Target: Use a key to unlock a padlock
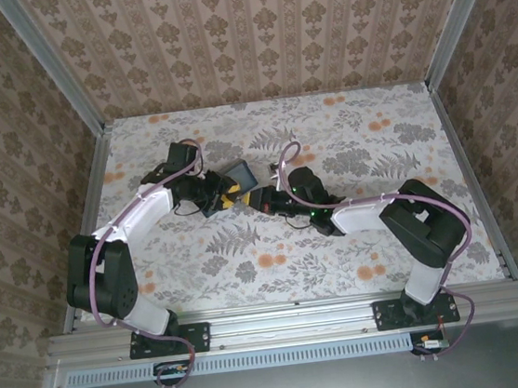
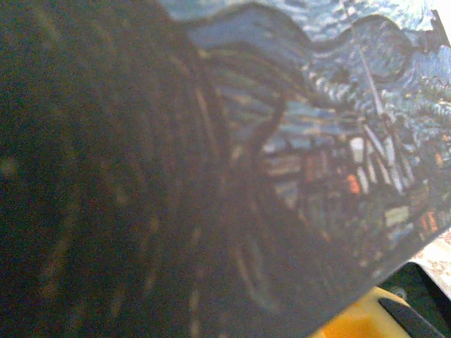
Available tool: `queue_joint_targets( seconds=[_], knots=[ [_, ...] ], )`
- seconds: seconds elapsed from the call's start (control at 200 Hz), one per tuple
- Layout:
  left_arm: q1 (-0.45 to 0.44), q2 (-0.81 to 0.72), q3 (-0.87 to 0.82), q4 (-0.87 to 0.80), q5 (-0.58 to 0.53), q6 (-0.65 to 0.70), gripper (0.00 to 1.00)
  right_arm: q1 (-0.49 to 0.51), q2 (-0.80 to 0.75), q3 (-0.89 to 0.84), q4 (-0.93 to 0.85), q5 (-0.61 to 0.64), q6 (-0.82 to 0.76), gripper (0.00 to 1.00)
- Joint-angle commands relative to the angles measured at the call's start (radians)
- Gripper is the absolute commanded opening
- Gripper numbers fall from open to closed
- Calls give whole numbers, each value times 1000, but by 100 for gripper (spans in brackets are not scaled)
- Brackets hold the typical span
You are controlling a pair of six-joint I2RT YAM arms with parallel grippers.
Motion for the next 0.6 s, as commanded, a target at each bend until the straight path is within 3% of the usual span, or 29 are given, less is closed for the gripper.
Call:
queue_joint_targets(
  seconds=[0.0,0.23,0.32,0.4,0.47,0.595],
  knots=[
    [-55,-25,-12,25,118,-21,0,12,55,107,112,13,29,0],
    [-42,-50,-17,25,90,-42,0,26,67,144,87,-29,15,0],
    [6,-86,-38,-13,66,-23,0,-4,-12,71,-8,-40,-73,19],
    [34,-97,-42,-35,70,-7,0,-38,-109,14,-160,-35,-227,29],
    [36,-99,-35,-47,70,2,0,-38,-194,12,-358,20,-452,36],
    [30,-98,-27,-56,74,-2,0,-13,-255,35,-502,95,-754,38]
  ],
)
